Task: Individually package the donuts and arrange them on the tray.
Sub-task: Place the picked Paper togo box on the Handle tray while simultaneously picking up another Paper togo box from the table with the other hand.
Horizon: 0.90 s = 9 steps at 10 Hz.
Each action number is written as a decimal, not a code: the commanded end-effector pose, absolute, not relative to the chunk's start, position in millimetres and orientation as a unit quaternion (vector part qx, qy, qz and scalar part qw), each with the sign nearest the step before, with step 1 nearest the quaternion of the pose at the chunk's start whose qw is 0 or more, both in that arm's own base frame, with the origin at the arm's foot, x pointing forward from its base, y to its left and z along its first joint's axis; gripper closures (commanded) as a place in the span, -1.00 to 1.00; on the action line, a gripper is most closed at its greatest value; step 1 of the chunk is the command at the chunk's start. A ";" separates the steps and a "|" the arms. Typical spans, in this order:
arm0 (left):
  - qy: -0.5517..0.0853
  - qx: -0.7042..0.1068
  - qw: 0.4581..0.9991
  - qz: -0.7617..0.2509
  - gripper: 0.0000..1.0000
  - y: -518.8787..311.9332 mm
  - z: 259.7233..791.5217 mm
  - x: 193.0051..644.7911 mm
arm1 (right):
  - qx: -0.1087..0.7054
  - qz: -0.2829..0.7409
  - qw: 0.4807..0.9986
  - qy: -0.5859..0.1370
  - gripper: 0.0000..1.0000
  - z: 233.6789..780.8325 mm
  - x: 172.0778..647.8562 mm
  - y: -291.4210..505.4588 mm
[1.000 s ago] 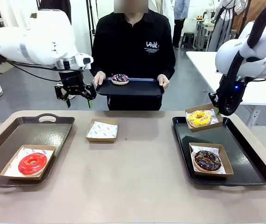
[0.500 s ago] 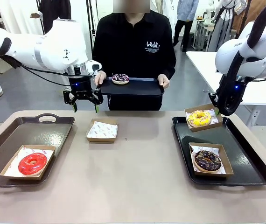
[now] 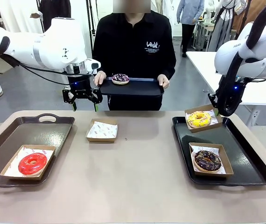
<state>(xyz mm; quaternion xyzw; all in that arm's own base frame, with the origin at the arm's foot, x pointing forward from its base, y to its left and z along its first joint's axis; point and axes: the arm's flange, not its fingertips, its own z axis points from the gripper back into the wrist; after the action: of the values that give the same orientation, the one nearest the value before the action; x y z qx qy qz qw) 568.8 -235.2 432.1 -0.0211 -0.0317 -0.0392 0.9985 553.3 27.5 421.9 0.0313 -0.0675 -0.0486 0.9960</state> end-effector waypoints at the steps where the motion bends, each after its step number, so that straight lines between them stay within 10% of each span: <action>1: -0.038 -0.026 0.997 -0.060 -1.00 -228.7 422.4 566.3 | -0.003 -0.051 0.997 -0.056 0.97 417.0 557.9 45.5; 9: -0.037 -0.030 0.997 -0.064 -1.00 -229.4 373.2 576.8 | -0.017 -0.051 0.998 -0.020 0.97 391.2 582.3 52.9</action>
<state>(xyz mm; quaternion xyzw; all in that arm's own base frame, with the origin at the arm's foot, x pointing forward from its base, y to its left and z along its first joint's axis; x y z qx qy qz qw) 571.6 -230.8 377.3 -0.0244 -0.0339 -0.0573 0.9975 574.0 53.0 391.0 -0.0171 -0.0228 -0.0465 0.9985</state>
